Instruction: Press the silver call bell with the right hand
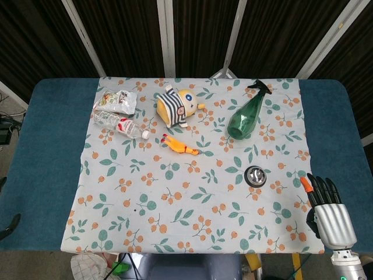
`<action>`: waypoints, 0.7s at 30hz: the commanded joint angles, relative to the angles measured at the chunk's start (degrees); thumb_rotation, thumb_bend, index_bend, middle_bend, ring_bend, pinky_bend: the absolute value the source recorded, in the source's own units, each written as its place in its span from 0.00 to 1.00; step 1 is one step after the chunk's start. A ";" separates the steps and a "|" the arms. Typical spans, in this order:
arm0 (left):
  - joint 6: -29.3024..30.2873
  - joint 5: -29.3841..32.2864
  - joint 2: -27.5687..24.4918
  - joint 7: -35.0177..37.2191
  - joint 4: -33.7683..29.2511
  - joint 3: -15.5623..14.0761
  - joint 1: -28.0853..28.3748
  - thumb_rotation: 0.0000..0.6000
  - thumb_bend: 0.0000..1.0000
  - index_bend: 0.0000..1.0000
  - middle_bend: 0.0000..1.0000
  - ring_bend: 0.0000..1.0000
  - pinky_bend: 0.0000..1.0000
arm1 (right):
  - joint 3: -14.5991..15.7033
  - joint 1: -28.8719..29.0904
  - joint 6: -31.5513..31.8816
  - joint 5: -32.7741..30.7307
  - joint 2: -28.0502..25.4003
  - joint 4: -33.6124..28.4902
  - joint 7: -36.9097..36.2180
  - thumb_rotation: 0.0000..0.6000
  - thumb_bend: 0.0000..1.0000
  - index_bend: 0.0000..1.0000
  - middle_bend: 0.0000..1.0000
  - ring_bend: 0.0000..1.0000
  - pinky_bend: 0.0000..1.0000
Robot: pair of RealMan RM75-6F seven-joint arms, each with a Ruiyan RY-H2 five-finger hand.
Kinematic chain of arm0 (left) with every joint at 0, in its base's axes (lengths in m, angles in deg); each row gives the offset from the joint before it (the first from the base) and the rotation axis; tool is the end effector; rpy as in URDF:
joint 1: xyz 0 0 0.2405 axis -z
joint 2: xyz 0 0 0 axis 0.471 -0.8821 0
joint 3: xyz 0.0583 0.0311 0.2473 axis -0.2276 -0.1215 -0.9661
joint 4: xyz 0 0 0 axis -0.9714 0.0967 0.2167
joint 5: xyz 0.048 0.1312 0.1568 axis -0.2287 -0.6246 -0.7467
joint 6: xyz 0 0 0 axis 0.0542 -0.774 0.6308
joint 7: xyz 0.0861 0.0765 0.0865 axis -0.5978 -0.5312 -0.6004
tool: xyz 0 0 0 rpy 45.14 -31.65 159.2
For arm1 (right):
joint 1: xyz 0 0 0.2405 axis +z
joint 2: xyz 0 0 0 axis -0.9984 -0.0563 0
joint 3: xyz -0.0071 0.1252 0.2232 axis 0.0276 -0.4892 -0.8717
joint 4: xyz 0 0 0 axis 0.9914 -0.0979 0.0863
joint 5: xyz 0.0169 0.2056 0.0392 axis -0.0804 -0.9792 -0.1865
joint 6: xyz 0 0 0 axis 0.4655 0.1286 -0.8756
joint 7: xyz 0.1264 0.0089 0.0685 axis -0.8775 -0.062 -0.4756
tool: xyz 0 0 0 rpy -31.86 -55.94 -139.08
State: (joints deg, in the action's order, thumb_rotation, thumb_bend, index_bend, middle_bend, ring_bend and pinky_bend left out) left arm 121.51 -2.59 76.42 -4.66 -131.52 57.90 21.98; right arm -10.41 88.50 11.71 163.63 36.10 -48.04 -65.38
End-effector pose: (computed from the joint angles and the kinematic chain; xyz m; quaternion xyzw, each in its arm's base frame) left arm -0.2944 0.1144 0.1831 -0.5576 -0.3511 -0.3874 0.6448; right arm -0.2742 -0.1527 0.1397 0.6353 -0.3408 0.3986 0.5669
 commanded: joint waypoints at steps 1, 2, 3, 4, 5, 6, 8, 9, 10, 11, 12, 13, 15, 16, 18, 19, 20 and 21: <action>-0.25 0.37 -0.04 0.11 -0.02 0.18 0.13 1.00 0.40 0.05 0.00 0.03 0.16 | -0.15 0.14 -0.25 -0.28 0.14 0.07 0.15 1.00 1.00 0.01 0.00 0.00 0.00; -0.33 0.43 -0.05 0.10 -0.04 0.21 0.18 1.00 0.40 0.05 0.00 0.03 0.16 | -0.19 0.19 -0.36 -0.39 0.18 0.11 0.21 1.00 1.00 0.01 0.00 0.00 0.00; -0.41 0.43 -0.04 0.06 -0.05 0.21 0.22 1.00 0.40 0.05 0.00 0.03 0.16 | -0.22 0.23 -0.45 -0.47 0.23 0.15 0.27 1.00 1.00 0.01 0.00 0.00 0.00; -0.46 0.36 -0.03 0.01 -0.06 0.16 0.24 1.00 0.40 0.05 0.00 0.03 0.16 | -0.22 0.25 -0.52 -0.53 0.25 0.19 0.34 1.00 1.00 0.01 0.00 0.00 0.00; -0.51 0.21 -0.02 -0.09 -0.07 0.07 0.26 1.00 0.40 0.05 0.00 0.03 0.16 | -0.18 0.24 -0.57 -0.55 0.25 0.20 0.34 1.00 1.00 0.01 0.00 0.00 0.00; -0.51 0.07 -0.01 -0.19 -0.09 0.00 0.26 1.00 0.40 0.05 0.00 0.03 0.16 | -0.15 0.23 -0.54 -0.50 0.24 0.19 0.29 1.00 1.00 0.01 0.00 0.00 0.00; -0.32 -0.26 0.06 -0.34 -0.12 -0.10 0.20 1.00 0.40 0.05 0.00 0.03 0.16 | -0.12 0.15 -0.30 -0.34 0.22 0.28 0.17 1.00 1.00 0.01 0.00 0.00 0.00; -0.19 -0.39 0.09 -0.39 -0.12 -0.13 0.16 1.00 0.40 0.05 0.00 0.03 0.16 | -0.14 0.13 -0.22 -0.34 0.20 0.28 0.08 1.00 1.00 0.01 0.00 0.00 0.00; -0.08 -0.51 0.11 -0.41 -0.09 -0.15 0.12 1.00 0.40 0.05 0.00 0.03 0.16 | -0.17 0.12 -0.14 -0.33 0.21 0.29 -0.04 1.00 1.00 0.01 0.00 0.00 0.00; 0.00 -0.55 0.12 -0.39 -0.06 -0.16 0.08 1.00 0.40 0.05 0.00 0.03 0.16 | -0.19 0.11 -0.08 -0.32 0.22 0.33 -0.13 1.00 1.00 0.01 0.00 0.00 0.00; 0.02 -0.49 0.15 -0.37 -0.04 -0.15 0.06 1.00 0.40 0.05 0.00 0.03 0.16 | -0.19 0.12 -0.11 -0.35 0.23 0.38 -0.21 1.00 1.00 0.01 0.00 0.00 0.00; -0.05 -0.35 0.17 -0.38 -0.02 -0.12 0.07 1.00 0.40 0.05 0.00 0.03 0.16 | -0.17 0.16 -0.26 -0.47 0.23 0.40 -0.32 1.00 1.00 0.01 0.00 0.00 0.00; -0.35 0.15 0.15 -0.50 -0.13 -0.06 0.10 1.00 0.40 0.05 0.00 0.03 0.16 | -0.15 0.35 -0.76 -0.70 0.21 0.43 -0.57 1.00 1.00 0.01 0.00 0.00 0.00; -0.38 0.23 0.14 -0.53 -0.22 -0.04 0.10 1.00 0.40 0.05 0.00 0.03 0.16 | -0.15 0.47 -1.01 -0.76 0.23 0.51 -0.53 1.00 1.00 0.01 0.00 0.00 0.00; -0.05 -0.16 0.17 -0.57 -0.33 -0.07 0.03 1.00 0.40 0.05 0.00 0.03 0.16 | -0.24 0.81 -1.57 -0.88 0.41 0.63 -0.42 1.00 1.00 0.01 0.00 0.00 0.00; 0.16 -0.43 0.24 -0.62 -0.29 -0.13 -0.03 1.00 0.40 0.05 0.00 0.03 0.16 | -0.41 1.11 -1.78 -0.75 0.62 0.74 -0.28 1.00 1.00 0.01 0.00 0.00 0.00; 0.30 -0.64 0.29 -0.70 -0.26 -0.23 -0.11 1.00 0.40 0.05 0.00 0.03 0.16 | -0.65 1.48 -1.91 -0.46 0.96 1.00 -0.12 1.00 1.00 0.01 0.00 0.00 0.00; 0.33 -0.73 0.33 -0.74 -0.27 -0.33 -0.18 1.00 0.40 0.05 0.00 0.03 0.16 | -0.87 1.84 -2.08 -0.22 1.39 1.31 0.03 1.00 1.00 0.01 0.00 0.00 0.00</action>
State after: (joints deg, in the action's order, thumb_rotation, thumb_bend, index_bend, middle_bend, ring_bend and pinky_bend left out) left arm 121.80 -3.26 76.71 -5.36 -131.81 57.61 21.84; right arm -11.03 90.01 9.84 163.17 37.15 -47.02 -65.53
